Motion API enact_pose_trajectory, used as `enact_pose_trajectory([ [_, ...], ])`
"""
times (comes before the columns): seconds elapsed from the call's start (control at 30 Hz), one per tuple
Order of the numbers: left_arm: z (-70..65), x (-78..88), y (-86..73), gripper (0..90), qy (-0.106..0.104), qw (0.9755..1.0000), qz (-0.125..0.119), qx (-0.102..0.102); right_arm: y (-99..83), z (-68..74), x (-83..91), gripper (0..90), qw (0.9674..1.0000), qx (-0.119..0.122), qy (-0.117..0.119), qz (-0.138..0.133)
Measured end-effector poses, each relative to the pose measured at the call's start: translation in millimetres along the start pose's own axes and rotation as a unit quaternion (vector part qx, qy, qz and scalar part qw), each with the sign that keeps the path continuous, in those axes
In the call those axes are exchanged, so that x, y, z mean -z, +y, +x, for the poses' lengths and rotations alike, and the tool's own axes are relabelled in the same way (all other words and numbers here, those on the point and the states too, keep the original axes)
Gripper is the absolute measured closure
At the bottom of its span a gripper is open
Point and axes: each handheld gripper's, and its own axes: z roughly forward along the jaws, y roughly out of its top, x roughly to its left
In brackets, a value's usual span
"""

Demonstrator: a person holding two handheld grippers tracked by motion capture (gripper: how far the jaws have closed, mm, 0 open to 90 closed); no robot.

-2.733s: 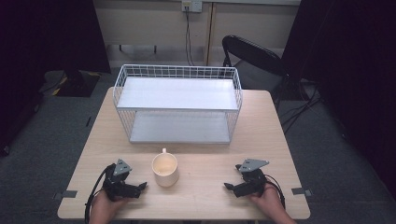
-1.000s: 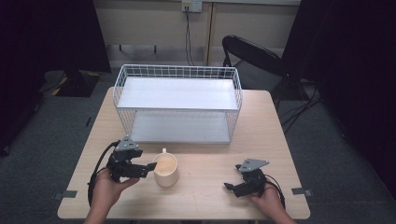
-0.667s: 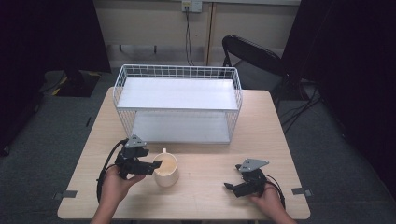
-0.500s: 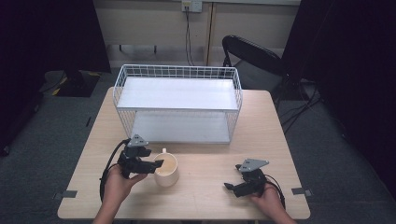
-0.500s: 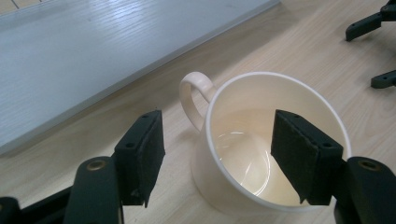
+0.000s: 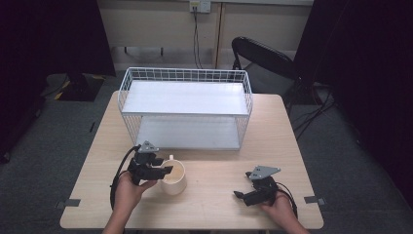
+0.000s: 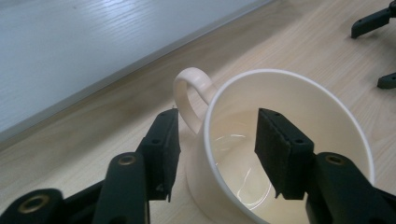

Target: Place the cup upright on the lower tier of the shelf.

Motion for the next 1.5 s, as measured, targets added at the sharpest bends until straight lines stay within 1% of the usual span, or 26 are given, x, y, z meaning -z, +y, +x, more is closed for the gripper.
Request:
enact_pose_trajectory([
  [0.03, -0.3, -0.9, -0.1, 51.4, 0.002, 1.0, 0.002, -0.001, 0.0, 0.0, 0.0, 12.6, 1.0, 0.0, 0.0, 0.0],
  [0.07, -0.6, -1.5, -0.1, 53.5, -0.001, 1.0, 0.003, 0.001, 0.0, 0.0, 0.0, 12.6, 1.0, 0.0, 0.0, 0.0],
  [0.1, -0.7, -2.6, -0.2, 55.1, 0.004, 1.0, 0.003, -0.003, 0.0, 0.0, 0.0, 12.6, 1.0, 0.0, 0.0, 0.0],
  [0.13, -0.5, -2.8, -0.3, 55.9, 0.001, 1.0, 0.009, -0.003, 0.0, 0.0, 0.0, 12.7, 1.0, 0.0, 0.0, 0.0],
  [0.17, -1.2, -4.3, -0.9, 60.2, 0.007, 0.9999, 0.008, -0.005, -0.1, 0.0, -0.1, 12.6, 1.0, 0.0, 0.0, 0.0],
  [0.23, -1.1, -4.7, -1.0, 62.0, 0.008, 0.9999, 0.009, -0.007, -0.1, 0.0, -0.1, 12.6, 1.0, 0.0, 0.0, 0.0],
  [0.27, -1.0, -5.4, -1.2, 62.0, 0.006, 0.9999, 0.01, -0.005, -0.1, 0.0, -0.1, 12.6, 1.0, 0.0, 0.0, 0.0],
  [0.37, -0.1, -7.4, -1.9, 63.6, 0.007, 0.9998, 0.017, -0.007, -0.1, 0.0, -0.1, 12.6, 1.0, 0.0, -0.001, 0.0],
  [0.43, -0.4, -9.6, -2.8, 63.8, 0.007, 0.9998, 0.021, -0.002, -0.1, 0.0, -0.1, 12.6, 1.0, 0.0, 0.0, 0.0],
  [0.5, 0.2, -11.0, -3.5, 64.5, 0.007, 0.9997, 0.023, -0.004, -0.1, 0.0, -0.1, 12.6, 1.0, 0.0, 0.0, 0.0],
  [0.67, 1.7, -13.4, -5.4, 67.2, 0.01, 0.9996, 0.025, -0.001, -0.1, 0.0, -0.1, 12.6, 1.0, 0.0, 0.0, 0.0],
  [0.7, 1.8, -13.8, -5.6, 67.2, 0.007, 0.9997, 0.026, 0.001, -0.1, 0.0, -0.1, 12.6, 1.0, 0.0, 0.0, 0.0],
  [0.83, 0.1, -15.2, -5.1, 68.0, 0.015, 0.9995, 0.028, -0.001, -0.1, 0.0, -0.1, 12.6, 1.0, 0.0, 0.0, 0.0],
  [0.93, 0.6, -15.4, -4.6, 72.1, 0.015, 0.9995, 0.029, -0.002, -0.1, 0.0, -0.1, 12.6, 1.0, 0.0, 0.0, 0.0],
  [1.03, 0.1, -17.2, -5.7, 73.8, 0.013, 0.9996, 0.027, -0.002, -0.1, 0.0, -0.1, 12.6, 1.0, 0.0, 0.0, 0.0],
  [1.07, 0.3, -17.5, -5.8, 75.4, 0.012, 0.9995, 0.027, -0.006, -0.1, 0.0, -0.1, 12.6, 1.0, 0.0, 0.0, 0.0],
  [1.17, -0.2, -18.2, -5.8, 75.7, 0.014, 0.9994, 0.029, -0.011, -0.1, 0.0, -0.1, 12.6, 1.0, 0.0, 0.0, 0.0],
  [1.23, -1.6, -18.1, -5.1, 76.2, 0.021, 0.9991, 0.032, -0.02, -0.1, 0.0, -0.1, 12.6, 1.0, 0.001, 0.0, 0.0],
  [1.27, -1.9, -17.5, -4.8, 77.2, 0.028, 0.9985, 0.037, -0.028, -0.1, 0.0, -0.1, 12.6, 1.0, 0.0, 0.0, 0.0],
  [1.3, -2.1, -17.0, -4.6, 79.6, 0.033, 0.9982, 0.04, -0.031, -0.1, 0.0, -0.1, 12.6, 1.0, 0.0, 0.0, 0.0],
  [1.33, -1.4, -16.2, -4.7, 79.6, 0.034, 0.9982, 0.041, -0.028, -0.1, 0.0, -0.1, 12.6, 1.0, 0.0, 0.0, 0.0],
  [1.37, -0.3, -15.2, -5.2, 80.5, 0.033, 0.9985, 0.039, -0.02, -0.1, 0.0, -0.1, 12.6, 1.0, 0.0, 0.0, 0.0],
  [1.47, 1.9, -12.8, -7.2, 82.5, 0.034, 0.999, 0.028, -0.006, -0.1, 0.0, -0.1, 12.6, 1.0, 0.0, 0.0, 0.0],
  [1.5, 2.4, -12.1, -7.7, 82.6, 0.036, 0.999, 0.027, -0.007, -0.1, 0.0, -0.1, 12.6, 1.0, 0.0, 0.0, 0.0],
])
